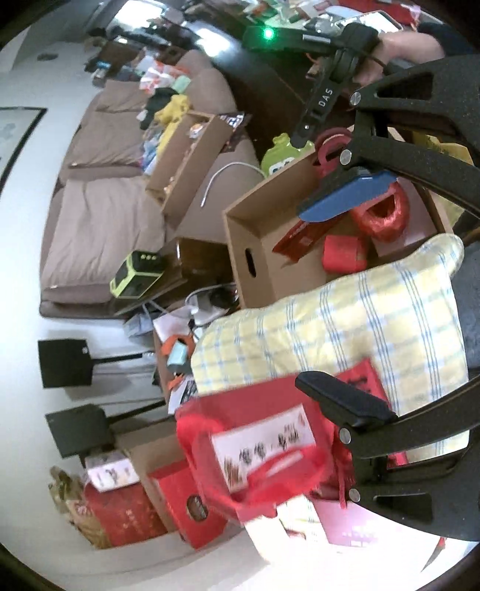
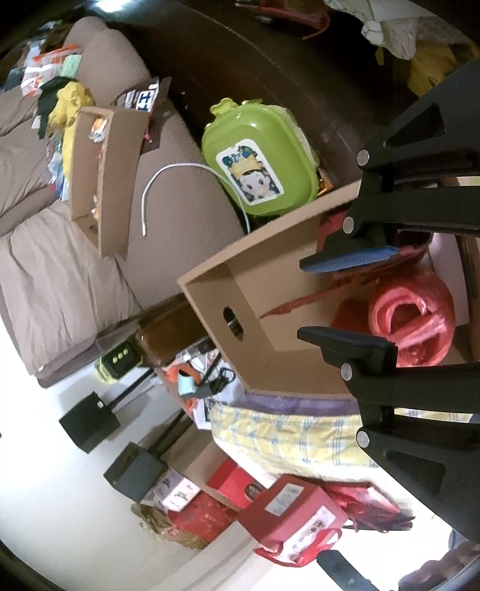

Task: Organize objects
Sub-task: 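Withdraw both grippers from the cardboard box and move toward the plaid table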

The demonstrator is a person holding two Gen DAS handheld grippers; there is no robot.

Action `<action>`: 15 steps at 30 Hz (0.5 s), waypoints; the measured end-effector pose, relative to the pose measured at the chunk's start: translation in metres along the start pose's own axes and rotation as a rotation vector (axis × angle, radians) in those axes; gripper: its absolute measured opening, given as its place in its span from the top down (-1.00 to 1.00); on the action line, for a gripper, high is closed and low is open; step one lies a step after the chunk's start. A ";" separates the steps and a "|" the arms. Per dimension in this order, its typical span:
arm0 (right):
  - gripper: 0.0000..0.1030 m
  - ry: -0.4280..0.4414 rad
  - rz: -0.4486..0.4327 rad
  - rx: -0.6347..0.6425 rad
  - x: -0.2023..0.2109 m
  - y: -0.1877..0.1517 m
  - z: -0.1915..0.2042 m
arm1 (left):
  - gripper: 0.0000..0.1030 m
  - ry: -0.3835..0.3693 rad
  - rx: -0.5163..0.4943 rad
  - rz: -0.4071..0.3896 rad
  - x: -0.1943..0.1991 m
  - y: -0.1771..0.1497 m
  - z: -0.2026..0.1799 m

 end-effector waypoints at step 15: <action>0.34 0.066 -0.045 0.104 0.028 0.013 0.054 | -0.58 0.074 0.046 -0.061 0.036 0.003 0.042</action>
Point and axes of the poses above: each gripper's, at about its wrist camera, not at the fingertips, and x roughly against the way its jaws point, z to its left, y to its top, the point moved 8 cm from there along -x, roughly the way its jaws point, and after that the axes turned 12 degrees about -z, right-handed, at the moved point
